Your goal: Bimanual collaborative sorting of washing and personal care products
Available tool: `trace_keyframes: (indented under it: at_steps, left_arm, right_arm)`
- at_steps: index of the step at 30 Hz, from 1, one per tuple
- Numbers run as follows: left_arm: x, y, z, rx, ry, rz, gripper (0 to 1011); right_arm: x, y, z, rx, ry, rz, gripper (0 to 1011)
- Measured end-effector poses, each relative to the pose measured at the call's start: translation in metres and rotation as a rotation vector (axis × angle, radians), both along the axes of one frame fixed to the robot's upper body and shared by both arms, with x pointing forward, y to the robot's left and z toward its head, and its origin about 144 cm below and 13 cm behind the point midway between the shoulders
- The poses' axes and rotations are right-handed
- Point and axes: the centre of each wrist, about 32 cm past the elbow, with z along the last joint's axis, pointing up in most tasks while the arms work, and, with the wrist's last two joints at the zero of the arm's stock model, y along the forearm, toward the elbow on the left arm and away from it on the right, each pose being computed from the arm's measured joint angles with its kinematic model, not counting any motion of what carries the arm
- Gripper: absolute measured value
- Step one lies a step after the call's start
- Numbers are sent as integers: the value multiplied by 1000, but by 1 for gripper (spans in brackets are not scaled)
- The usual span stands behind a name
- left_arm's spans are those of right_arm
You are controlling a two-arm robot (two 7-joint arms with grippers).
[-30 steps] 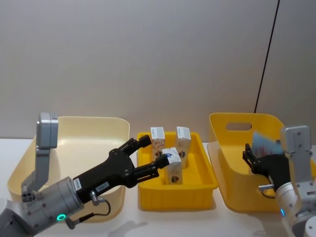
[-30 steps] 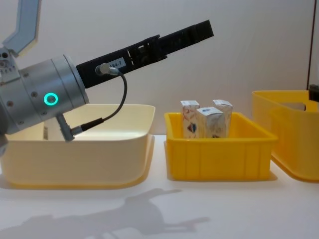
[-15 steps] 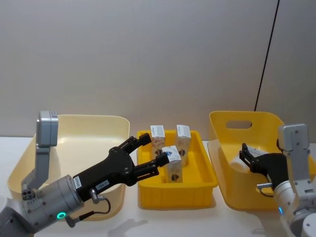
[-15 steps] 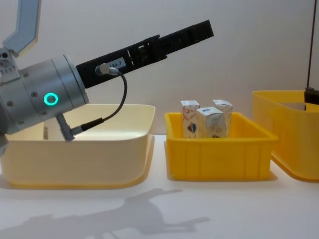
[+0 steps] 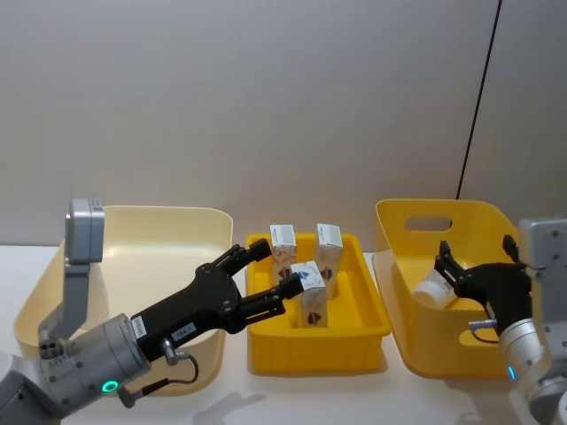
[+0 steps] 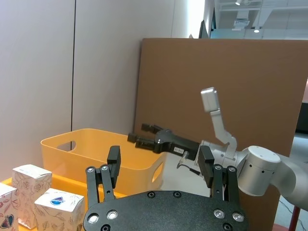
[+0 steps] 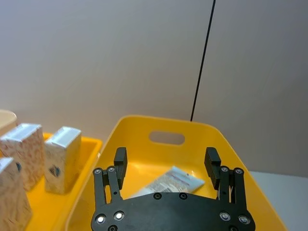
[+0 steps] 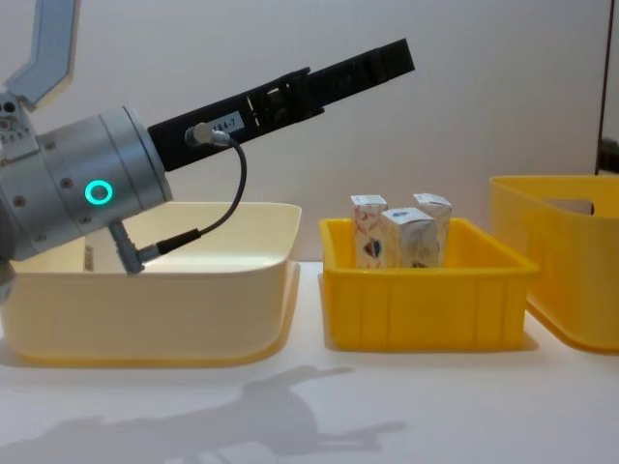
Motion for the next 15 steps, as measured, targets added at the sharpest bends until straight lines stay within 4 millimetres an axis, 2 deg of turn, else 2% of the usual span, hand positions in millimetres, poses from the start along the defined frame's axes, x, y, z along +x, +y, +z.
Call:
trace_keyframes:
  at_steps: [15]
  left_arm:
    - [-7, -1, -3, 49, 12, 68, 1000]
  right_arm:
    - [-16, -12, 9, 121, -164, 96, 1001]
